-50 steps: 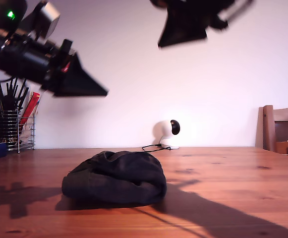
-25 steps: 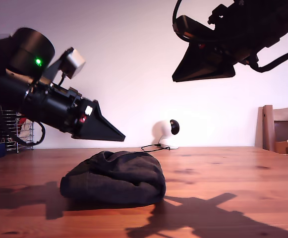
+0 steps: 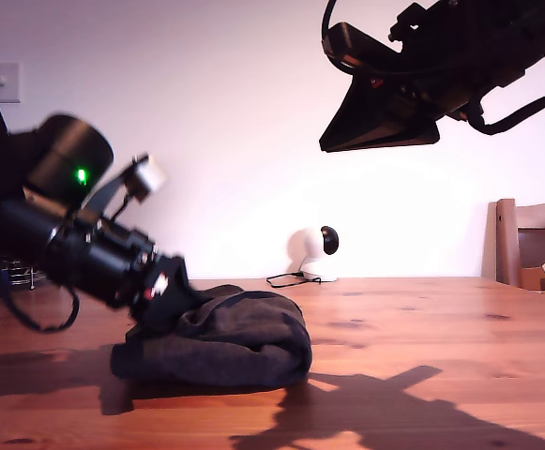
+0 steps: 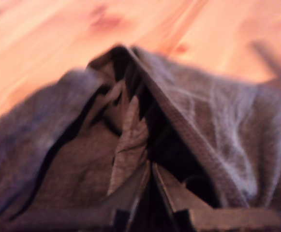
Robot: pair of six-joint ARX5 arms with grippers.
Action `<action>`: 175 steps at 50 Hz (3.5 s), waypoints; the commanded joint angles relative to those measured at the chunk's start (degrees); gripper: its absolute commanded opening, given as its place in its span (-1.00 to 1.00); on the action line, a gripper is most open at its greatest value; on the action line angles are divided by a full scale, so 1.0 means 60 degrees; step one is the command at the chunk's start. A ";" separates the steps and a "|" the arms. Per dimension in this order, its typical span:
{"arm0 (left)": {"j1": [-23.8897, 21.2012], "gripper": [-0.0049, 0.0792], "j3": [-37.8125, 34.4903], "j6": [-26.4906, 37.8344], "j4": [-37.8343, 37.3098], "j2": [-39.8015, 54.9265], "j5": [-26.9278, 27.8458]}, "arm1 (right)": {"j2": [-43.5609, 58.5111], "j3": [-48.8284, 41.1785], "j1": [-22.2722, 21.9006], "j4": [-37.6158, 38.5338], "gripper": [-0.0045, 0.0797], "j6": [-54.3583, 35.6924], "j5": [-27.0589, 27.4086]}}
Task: Fold the underwear in front of you. After folding it, place it to the left side.
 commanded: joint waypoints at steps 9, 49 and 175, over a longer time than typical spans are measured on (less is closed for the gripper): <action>0.0386 -0.93 -0.0135 -0.0645 -0.0794 0.0211 -0.1942 | 0.0029 -0.0015 0.0044 -0.0321 -0.92 0.0011 -0.0018; 0.2892 -0.93 -0.0135 -0.3384 -0.5712 0.0211 -0.7060 | 0.0029 -0.0015 0.0040 -0.0787 -0.92 -0.0076 -0.0018; -0.2331 -0.93 -0.3337 -0.4207 -0.0375 -1.0014 -0.3577 | -0.4790 -0.1734 0.0087 0.0605 -0.92 0.0007 0.0310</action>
